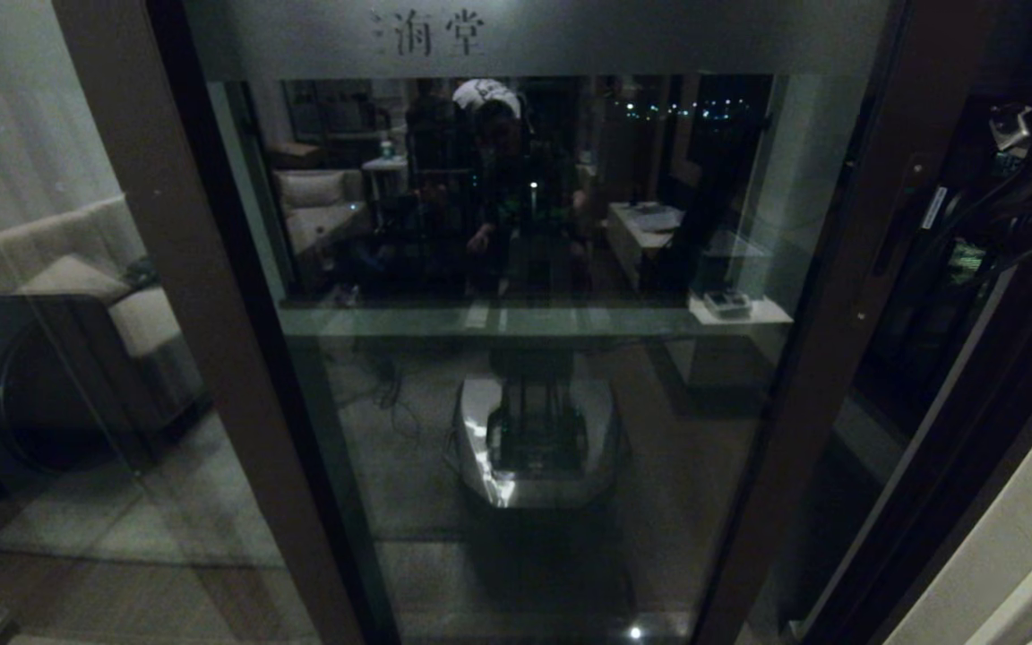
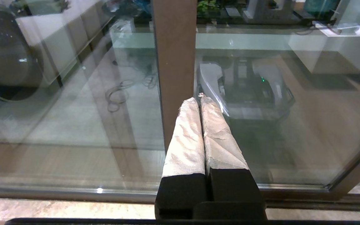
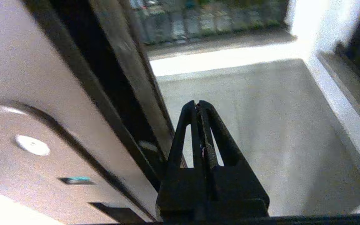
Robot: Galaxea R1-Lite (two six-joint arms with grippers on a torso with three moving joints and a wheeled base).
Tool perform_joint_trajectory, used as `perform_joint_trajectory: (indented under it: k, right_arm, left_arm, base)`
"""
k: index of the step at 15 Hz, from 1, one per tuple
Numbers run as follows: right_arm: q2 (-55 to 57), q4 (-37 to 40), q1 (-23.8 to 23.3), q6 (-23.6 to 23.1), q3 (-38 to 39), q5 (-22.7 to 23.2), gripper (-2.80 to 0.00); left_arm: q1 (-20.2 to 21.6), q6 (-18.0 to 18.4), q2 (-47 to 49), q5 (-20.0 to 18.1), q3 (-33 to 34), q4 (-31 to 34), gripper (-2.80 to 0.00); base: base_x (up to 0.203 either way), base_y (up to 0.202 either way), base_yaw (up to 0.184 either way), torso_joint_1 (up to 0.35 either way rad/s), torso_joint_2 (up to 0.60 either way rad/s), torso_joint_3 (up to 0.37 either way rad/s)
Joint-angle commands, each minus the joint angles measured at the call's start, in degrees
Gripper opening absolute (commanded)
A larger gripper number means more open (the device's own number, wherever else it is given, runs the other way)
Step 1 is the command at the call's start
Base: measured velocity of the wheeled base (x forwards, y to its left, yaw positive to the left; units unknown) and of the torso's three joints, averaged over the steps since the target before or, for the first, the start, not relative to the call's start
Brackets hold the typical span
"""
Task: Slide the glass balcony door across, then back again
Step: Open the slid door
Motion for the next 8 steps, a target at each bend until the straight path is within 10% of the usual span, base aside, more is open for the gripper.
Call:
perform_joint_trajectory:
  k: [1, 8]
  right_arm:
    - [0.4, -0.9, 0.6, -0.1, 0.4, 1.1, -2.80]
    - [0.4, -0.9, 5.4, 0.1, 1.9, -0.7, -2.80]
  left_arm:
    - [0.0, 0.0, 0.0, 0.0, 0.0, 0.0, -2.80]
    - [0.0, 0.0, 0.0, 0.0, 0.0, 0.0, -2.80]
  base:
    - [0.000, 0.000, 0.000, 0.000, 0.00, 0.000]
    - [0.000, 0.000, 0.000, 0.000, 0.00, 0.000]
